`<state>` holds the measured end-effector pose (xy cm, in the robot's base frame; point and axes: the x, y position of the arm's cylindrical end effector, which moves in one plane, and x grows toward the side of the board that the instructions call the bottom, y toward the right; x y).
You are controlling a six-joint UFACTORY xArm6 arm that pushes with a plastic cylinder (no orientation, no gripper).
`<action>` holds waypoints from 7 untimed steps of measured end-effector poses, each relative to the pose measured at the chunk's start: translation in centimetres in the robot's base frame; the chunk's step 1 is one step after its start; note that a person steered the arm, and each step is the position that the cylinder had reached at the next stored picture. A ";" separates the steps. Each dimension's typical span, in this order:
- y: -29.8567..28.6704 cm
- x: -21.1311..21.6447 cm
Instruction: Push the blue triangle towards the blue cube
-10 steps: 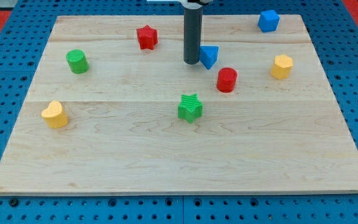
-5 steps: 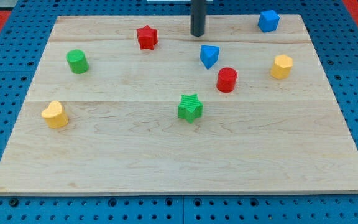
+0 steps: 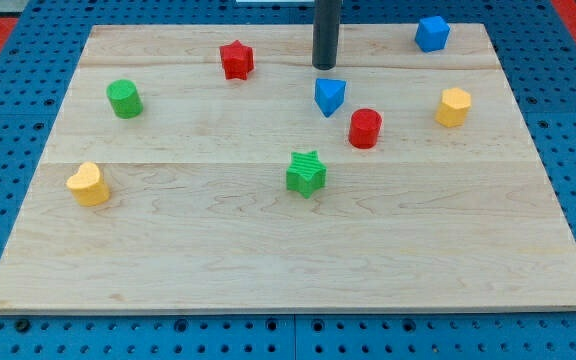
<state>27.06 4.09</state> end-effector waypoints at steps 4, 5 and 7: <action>-2.7 8.1; 2.4 7.0; 5.4 4.2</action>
<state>31.23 9.53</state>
